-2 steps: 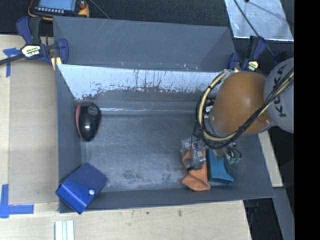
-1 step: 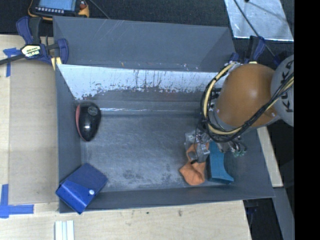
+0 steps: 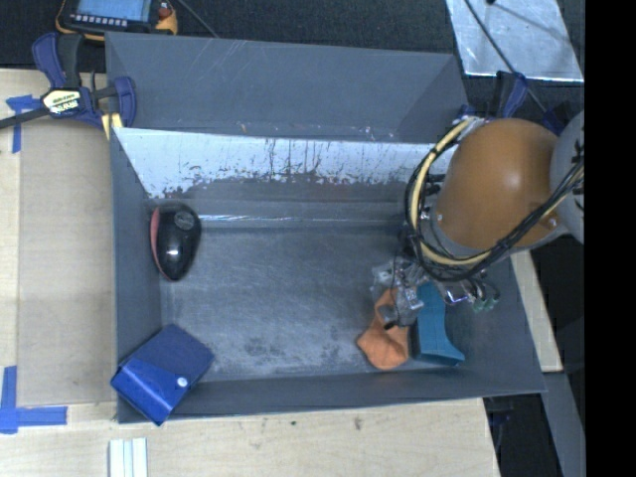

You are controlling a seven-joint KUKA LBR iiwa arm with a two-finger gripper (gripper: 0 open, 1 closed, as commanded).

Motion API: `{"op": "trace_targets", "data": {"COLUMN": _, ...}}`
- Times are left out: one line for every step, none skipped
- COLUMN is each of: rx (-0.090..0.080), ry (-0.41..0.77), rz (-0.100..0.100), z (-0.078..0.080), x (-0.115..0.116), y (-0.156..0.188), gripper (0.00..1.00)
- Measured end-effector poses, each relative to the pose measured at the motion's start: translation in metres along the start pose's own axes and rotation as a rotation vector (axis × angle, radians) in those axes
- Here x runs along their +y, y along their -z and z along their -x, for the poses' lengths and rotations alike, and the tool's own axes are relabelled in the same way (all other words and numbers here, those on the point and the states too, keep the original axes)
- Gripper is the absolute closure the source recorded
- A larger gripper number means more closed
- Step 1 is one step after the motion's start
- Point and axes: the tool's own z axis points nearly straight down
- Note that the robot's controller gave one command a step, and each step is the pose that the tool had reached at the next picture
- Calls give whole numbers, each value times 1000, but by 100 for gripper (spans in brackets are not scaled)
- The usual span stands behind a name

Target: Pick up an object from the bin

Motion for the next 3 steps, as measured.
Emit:
{"op": "trace_targets", "data": {"rx": -24, "ry": 115, "rz": -11, "z": 19, "x": -14, "y": -19, "gripper": 100}}
{"op": "trace_targets", "data": {"rx": 3, "ry": 149, "rz": 2, "z": 8, "x": -17, "y": -15, "gripper": 100}}
{"op": "trace_targets", "data": {"rx": -27, "ry": 207, "rz": -15, "z": 32, "x": -14, "y": -11, "gripper": 100}}
